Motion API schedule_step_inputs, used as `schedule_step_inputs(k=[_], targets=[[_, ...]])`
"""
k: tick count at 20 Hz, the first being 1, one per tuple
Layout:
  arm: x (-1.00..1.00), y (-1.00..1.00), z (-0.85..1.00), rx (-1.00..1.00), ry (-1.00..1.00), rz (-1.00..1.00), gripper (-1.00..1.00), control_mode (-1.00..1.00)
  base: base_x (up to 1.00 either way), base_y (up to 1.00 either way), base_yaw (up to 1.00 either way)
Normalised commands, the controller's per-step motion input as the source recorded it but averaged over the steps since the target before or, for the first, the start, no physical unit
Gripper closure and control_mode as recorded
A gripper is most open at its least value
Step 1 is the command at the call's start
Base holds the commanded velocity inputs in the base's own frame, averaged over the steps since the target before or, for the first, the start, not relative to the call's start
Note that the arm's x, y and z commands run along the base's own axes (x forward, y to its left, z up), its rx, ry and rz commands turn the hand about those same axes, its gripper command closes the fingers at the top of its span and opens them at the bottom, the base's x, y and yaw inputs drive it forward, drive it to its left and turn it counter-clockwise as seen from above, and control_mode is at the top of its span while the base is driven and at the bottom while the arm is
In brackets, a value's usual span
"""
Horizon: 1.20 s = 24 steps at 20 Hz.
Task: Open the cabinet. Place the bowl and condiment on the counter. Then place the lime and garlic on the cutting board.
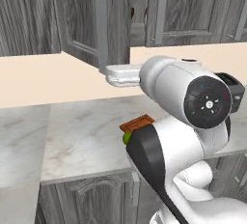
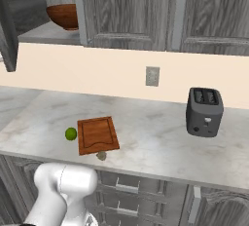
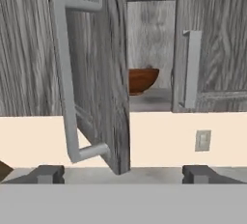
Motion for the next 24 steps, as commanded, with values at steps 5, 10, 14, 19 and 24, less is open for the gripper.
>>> schedule_step_inputs(k=[5, 10, 14, 19, 24], targets=[[-0.1, -0.41, -0.03, 0.09, 0.17, 0.02, -1.0, -1.0, 0.0, 0.0, 0.0], [0.31, -0.34, 0.03, 0.17, 0.01, 0.05, -1.0, -1.0, 0.0, 0.0, 0.0], [0.04, -0.72, 0.08, 0.34, 0.0, 0.06, -1.0, -1.0, 0.0, 0.0, 0.0], [0.04, -0.52, -0.05, 0.13, 0.04, 0.05, -1.0, -1.0, 0.0, 0.0, 0.0], [0.05, -0.67, 0.0, 0.5, 0.04, 0.0, -1.0, -1.0, 0.0, 0.0, 0.0]])
